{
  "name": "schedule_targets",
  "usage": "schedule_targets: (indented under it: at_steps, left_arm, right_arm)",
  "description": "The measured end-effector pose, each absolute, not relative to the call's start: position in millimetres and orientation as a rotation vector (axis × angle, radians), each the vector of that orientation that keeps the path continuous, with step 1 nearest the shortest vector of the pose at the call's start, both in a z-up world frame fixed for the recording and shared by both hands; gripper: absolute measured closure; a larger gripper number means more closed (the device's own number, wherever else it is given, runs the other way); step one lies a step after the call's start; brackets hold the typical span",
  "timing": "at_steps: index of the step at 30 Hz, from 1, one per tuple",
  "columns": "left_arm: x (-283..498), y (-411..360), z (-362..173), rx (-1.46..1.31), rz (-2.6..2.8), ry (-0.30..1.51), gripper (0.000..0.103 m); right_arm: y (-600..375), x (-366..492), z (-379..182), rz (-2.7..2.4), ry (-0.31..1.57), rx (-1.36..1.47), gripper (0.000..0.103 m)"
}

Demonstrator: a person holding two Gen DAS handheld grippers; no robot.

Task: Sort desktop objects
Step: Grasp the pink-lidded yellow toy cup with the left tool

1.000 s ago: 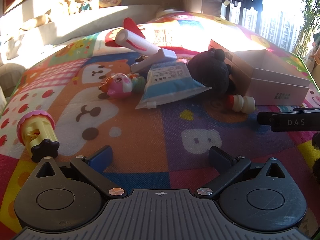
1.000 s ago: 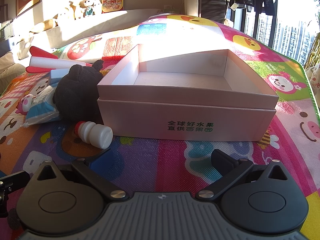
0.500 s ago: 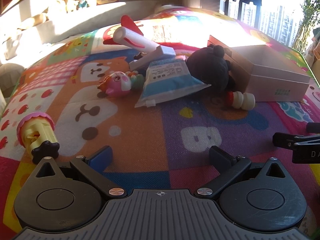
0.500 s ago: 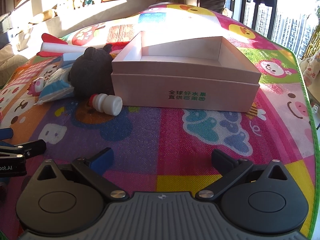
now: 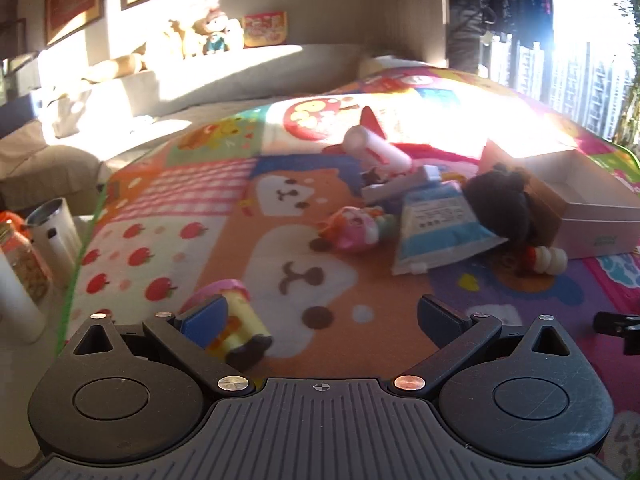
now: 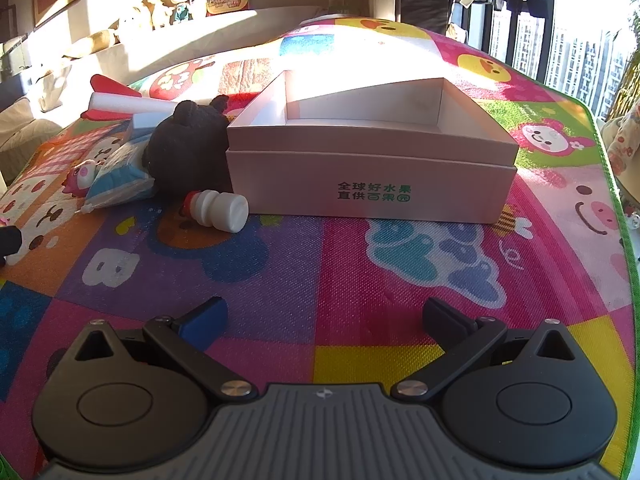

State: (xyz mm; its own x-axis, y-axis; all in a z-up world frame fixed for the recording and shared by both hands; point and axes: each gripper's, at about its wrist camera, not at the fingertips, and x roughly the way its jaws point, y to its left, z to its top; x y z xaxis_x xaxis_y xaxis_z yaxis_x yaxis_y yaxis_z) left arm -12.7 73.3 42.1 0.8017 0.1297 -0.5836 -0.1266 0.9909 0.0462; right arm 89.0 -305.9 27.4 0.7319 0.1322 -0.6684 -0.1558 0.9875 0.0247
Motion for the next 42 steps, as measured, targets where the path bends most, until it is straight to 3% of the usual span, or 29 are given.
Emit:
schedule_targets:
  at_steps: [15,16,18,22,25,35,42]
  left_arm:
    - [-28.3,142.0,46.9,-0.094,0.223,0.622,0.002]
    - [-27.0,144.8,44.6,-0.115,0.211,0.639,0.003]
    - [-20.1,147.8,40.5,-0.15,0.185,0.678,0.026]
    - [3.1,146.1,30.9,-0.167,0.151,0.728,0.029]
    - [13.0,139.8,27.9,-0.127,0.138,0.735,0.042]
    - [0.3,48.4,43.1,0.054,-0.065,0.528,0.042]
    - [-5.1,21.0,20.1,0.091,-0.144,0.579,0.042]
  right_arm:
    - [-303.2,89.4,27.3,0.16,0.737,-0.055,0.0]
    - [-303.1,89.2,27.2,0.158,0.736,-0.054,0.0]
    - [-303.1,89.0,27.2,0.156,0.735,-0.054,0.0]
    - [-303.1,89.1,27.2,0.155,0.734,-0.054,0.0]
    - [-303.2,89.1,27.3,0.155,0.734,-0.054,0.0]
    - [-303.3,89.0,27.4,0.155,0.734,-0.053,0.0]
    - [-303.4,89.1,27.2,0.155,0.733,-0.053,0.0]
